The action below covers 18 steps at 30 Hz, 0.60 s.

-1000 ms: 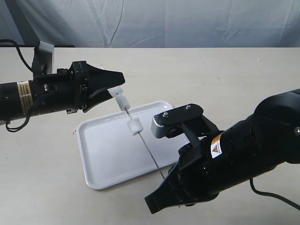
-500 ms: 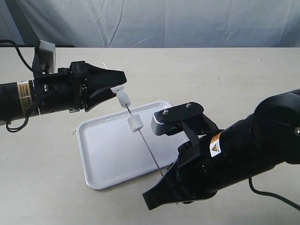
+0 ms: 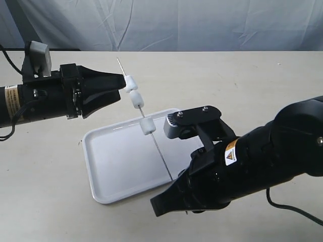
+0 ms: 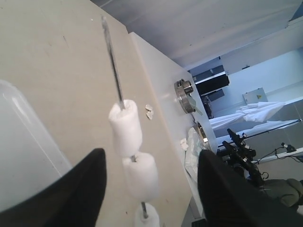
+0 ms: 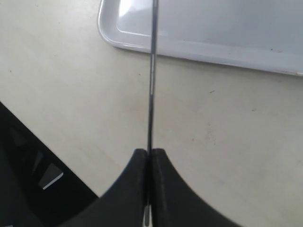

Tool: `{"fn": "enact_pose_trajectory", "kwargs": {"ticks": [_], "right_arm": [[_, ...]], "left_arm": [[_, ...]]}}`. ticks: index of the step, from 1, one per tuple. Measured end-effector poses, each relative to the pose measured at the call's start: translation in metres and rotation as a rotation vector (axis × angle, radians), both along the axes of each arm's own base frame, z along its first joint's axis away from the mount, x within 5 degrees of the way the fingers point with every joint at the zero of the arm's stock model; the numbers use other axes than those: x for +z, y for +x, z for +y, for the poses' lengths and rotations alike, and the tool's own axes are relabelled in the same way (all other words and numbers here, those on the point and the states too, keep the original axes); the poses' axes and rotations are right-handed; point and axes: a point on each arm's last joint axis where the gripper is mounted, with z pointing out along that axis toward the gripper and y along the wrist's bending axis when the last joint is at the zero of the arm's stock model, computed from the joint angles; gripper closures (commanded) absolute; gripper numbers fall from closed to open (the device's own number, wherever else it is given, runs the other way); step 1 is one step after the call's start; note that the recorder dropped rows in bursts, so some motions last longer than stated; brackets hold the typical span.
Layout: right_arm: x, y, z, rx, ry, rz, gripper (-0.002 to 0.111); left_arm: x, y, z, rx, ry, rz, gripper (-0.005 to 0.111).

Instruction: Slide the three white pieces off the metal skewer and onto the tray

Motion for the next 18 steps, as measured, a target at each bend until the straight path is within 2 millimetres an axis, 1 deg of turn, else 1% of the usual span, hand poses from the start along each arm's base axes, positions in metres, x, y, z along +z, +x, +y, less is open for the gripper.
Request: {"fn": "enact_pose_trajectory", "kwargs": {"ticks": [12,18], "right_arm": [[0.0005,-0.0004,0.0009,-0.011,0.013,0.012,0.109],[0.0006,-0.0005,0.0011,-0.007,0.015,0.012,0.109]], "left_arm": [[0.0005,0.0029,0.0013,0.034,-0.001,-0.011,0.052],[-0.0033,0.0049,0.0018,0.047,0.007,0.001,0.052]]}}
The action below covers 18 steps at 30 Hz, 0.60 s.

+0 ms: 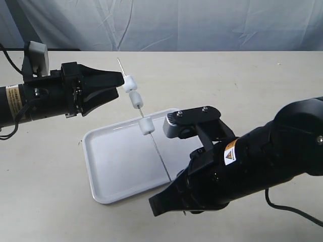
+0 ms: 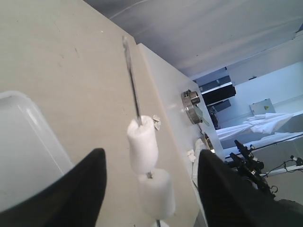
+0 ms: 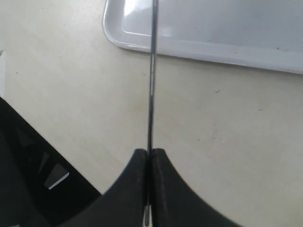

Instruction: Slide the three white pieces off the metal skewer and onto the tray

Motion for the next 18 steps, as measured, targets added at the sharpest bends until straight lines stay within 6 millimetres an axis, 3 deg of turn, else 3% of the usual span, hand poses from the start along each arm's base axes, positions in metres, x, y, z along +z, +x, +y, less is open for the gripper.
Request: {"fn": "enact_pose_trajectory", "kwargs": {"ticks": [18], "right_arm": [[0.001,-0.0018,0.0018,0.039,0.019,-0.002,0.109]], "left_arm": [[0.001,0.0,-0.0003,-0.005,-0.008,-0.021,0.057]]}}
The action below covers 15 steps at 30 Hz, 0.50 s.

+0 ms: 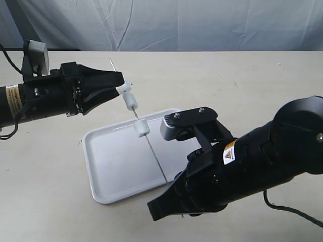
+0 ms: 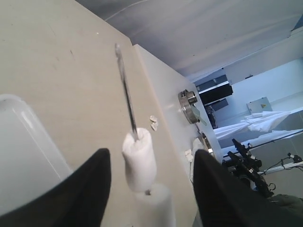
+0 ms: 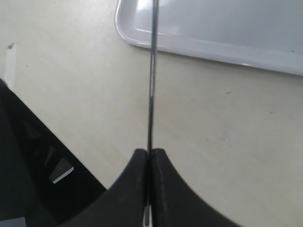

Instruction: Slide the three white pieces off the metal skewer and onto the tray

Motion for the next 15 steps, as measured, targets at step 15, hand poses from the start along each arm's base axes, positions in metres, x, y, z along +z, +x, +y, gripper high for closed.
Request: {"fn": "enact_pose_trajectory", "kwargs": {"ticks": [15], "right_arm": [[0.0004,-0.0003,0.0003,0.006,0.004,-0.001,0.109]], "left_arm": [[0.0006,-0.0001,-0.0001,-0.003,-0.003,-0.008,0.098]]}}
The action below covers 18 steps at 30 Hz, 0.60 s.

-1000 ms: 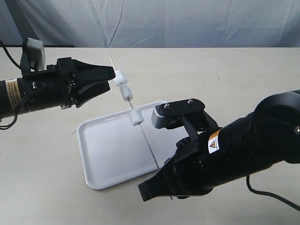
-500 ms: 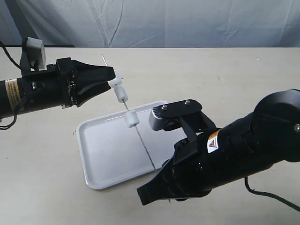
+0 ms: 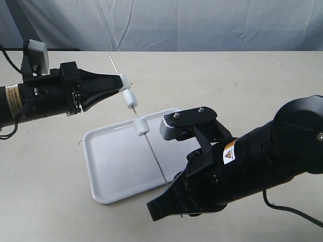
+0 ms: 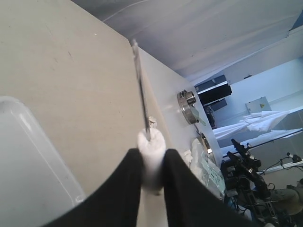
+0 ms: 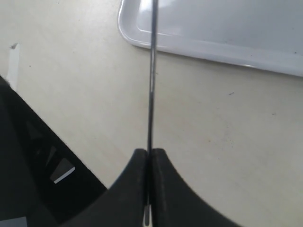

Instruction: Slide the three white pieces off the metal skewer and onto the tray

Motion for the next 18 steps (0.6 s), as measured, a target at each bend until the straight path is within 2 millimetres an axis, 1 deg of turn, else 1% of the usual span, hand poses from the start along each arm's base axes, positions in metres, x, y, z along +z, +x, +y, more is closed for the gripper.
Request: {"fn": "enact_pose_trajectory", "kwargs": {"ticks": [2,18], "right_arm": [[0.0001,0.0001,0.0001,0.001,0.001,-0.002,0.109],[-0.0015,-0.0007,0.0006,0.002,0.005,-0.017,0.109]], "left_arm": [[0.0009,0.0002,-0.0002,-0.001,-0.016,-0.002,0.107],[0.0058,0.0025,0.0006,0.025,-0.062,-0.035,0.107]]}}
